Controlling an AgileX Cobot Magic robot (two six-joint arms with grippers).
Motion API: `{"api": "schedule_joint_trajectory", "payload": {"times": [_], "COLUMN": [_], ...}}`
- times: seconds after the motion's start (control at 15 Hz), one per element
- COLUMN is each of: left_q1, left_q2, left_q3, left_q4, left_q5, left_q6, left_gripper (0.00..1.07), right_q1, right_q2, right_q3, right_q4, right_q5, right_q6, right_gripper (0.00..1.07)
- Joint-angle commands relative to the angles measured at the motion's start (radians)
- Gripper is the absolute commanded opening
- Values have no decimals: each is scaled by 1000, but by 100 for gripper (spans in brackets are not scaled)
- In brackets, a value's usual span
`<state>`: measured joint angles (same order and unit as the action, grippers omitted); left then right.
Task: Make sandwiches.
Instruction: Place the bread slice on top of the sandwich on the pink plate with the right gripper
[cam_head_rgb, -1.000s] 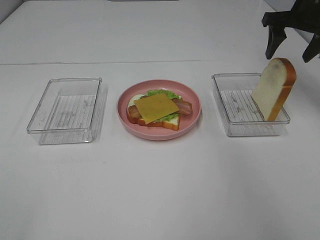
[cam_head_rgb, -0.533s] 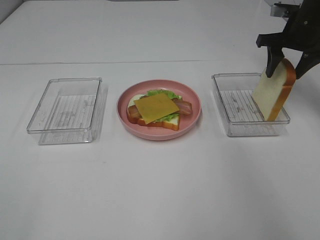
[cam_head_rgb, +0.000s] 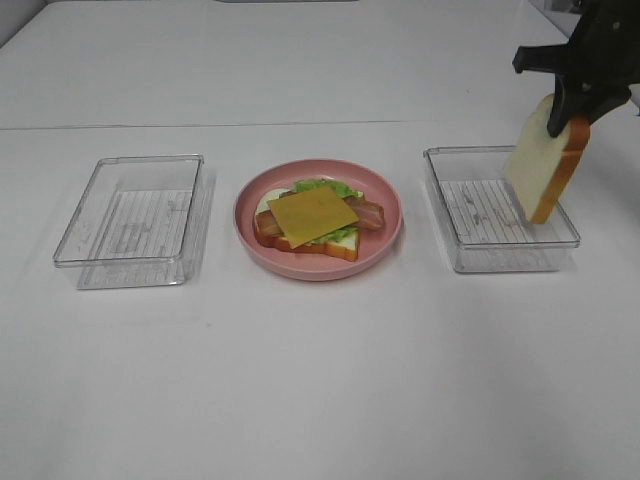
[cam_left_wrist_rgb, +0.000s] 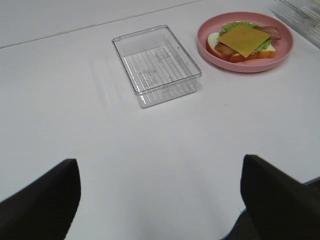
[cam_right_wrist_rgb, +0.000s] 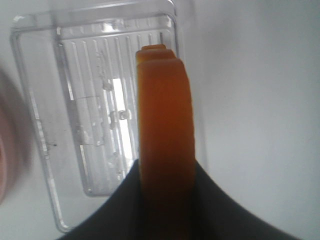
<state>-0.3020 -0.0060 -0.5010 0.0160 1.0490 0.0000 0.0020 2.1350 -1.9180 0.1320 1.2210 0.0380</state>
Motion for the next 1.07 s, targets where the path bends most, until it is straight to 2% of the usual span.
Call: {"api": "schedule_joint_trajectory", "payload": {"times": [0.07, 0.4, 0.6, 0.67, 0.8, 1.07], "left_q1": [0, 0, 0, 0, 0, 0], "left_q2": [-20, -20, -20, -20, -20, -20], "left_q3": [1, 1, 1, 1, 1, 1], "left_q4": [2, 2, 2, 2, 2, 2], "left_q5": [-10, -10, -10, -10, -10, -10], "left_q6": [0, 0, 0, 0, 0, 0], "left_gripper": [83, 83, 83, 83, 83, 83], "right_q1": [-2, 19, 114, 202, 271, 327], "right_q2": [-62, -132, -132, -132, -132, -104], "right_q3": [-8, -7, -2, 40, 102, 211], "right_q4": [72, 349, 396, 424, 483, 595], "right_q5": [70, 70, 48, -41, -152, -326], "right_q6": [-38, -102, -105, -105, -104, -104], "right_gripper": [0, 0, 0, 0, 0, 0]}}
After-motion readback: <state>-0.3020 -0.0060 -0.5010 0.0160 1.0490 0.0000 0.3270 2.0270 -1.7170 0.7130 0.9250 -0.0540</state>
